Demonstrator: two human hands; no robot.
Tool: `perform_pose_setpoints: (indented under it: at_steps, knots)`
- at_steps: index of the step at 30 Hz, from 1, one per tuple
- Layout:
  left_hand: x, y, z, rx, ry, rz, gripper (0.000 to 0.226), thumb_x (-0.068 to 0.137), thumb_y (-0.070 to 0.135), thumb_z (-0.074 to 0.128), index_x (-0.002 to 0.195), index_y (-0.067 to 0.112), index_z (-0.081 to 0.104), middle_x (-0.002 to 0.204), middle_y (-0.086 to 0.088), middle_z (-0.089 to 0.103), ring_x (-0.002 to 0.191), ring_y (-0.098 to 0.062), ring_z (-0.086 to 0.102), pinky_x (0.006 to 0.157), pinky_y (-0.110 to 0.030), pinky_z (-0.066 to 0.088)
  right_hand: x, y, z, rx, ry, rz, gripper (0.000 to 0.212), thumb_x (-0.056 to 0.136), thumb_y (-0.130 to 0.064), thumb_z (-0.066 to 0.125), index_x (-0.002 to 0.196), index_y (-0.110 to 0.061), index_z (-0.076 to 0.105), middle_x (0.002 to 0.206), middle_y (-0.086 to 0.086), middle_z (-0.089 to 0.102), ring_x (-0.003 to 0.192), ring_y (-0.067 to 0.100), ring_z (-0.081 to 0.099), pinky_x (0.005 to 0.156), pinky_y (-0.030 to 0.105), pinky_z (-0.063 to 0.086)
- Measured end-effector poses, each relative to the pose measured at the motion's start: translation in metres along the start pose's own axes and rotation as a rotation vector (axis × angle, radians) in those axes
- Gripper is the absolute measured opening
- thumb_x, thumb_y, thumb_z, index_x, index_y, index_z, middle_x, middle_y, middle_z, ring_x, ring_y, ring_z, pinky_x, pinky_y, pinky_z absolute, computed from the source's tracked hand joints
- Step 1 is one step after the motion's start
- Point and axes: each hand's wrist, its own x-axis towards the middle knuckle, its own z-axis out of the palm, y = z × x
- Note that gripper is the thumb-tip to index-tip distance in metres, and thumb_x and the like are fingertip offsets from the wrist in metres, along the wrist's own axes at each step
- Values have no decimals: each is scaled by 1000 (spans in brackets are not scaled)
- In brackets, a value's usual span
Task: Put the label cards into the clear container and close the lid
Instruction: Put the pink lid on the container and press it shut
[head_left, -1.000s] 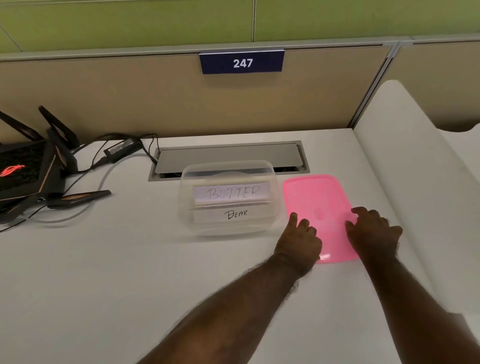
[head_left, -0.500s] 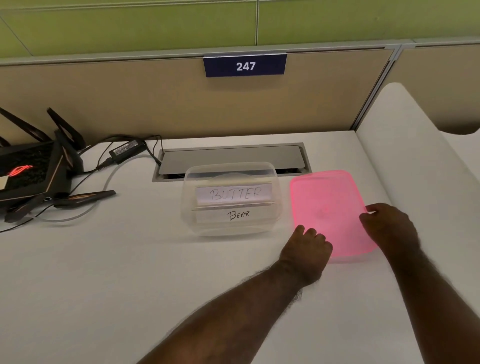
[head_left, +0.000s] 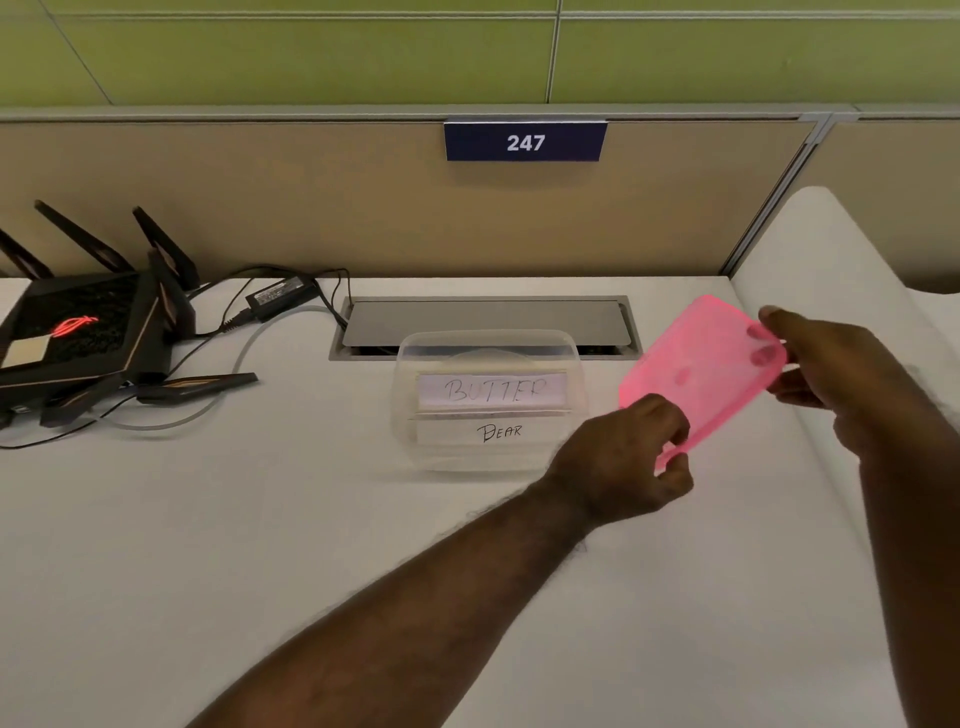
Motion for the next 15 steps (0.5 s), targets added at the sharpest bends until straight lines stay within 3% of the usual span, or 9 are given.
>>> perform_pose_setpoints:
  at_steps: [3, 5, 7, 9, 12, 15]
  knots:
    - [7, -1, -20, -137, 142, -81, 21, 73, 17, 67, 92, 13, 59, 89, 0, 62, 65, -16, 60, 60, -31, 52, -8, -18, 17, 104, -68, -60, 40, 86, -57, 51, 98, -22, 69, 85, 1, 69, 65, 20, 63, 68, 35, 52]
    - [11, -2, -35, -274, 222, -165, 18, 73, 16, 67, 90, 13, 60, 87, 2, 63, 64, -12, 61, 58, -30, 55, -11, -25, 30, 156, -62, -147, 41, 86, -61, 47, 98, -30, 71, 90, -2, 69, 73, 19, 64, 70, 34, 53]
    - [13, -5, -50, -414, 317, -253, 14, 73, 13, 66, 86, 13, 61, 79, 4, 64, 60, -5, 59, 54, -24, 54, -9, -26, 45, 150, 21, -255, 37, 85, -59, 50, 101, -32, 70, 100, -1, 70, 82, 16, 64, 75, 37, 51]
    - [12, -13, -67, -581, 375, -386, 12, 71, 9, 64, 81, 13, 59, 71, 0, 64, 58, -8, 56, 55, -24, 50, 1, -21, 62, 34, 124, -324, 39, 87, -51, 56, 117, -27, 65, 117, 6, 66, 96, 16, 61, 88, 38, 49]
    - [3, -31, -93, -870, 429, -542, 21, 70, 0, 57, 89, -9, 56, 81, -34, 67, 55, -21, 61, 57, -33, 51, 17, -11, 89, -99, 88, -255, 60, 89, -48, 60, 138, -16, 48, 135, 12, 54, 116, 25, 56, 102, 45, 45]
    - [-15, -57, -109, -991, 485, -642, 29, 79, -2, 53, 102, -19, 53, 82, -24, 71, 52, -19, 62, 54, -27, 52, 24, -4, 114, -219, -9, -200, 67, 90, -52, 56, 142, -11, 43, 137, 18, 54, 121, 34, 54, 101, 46, 44]
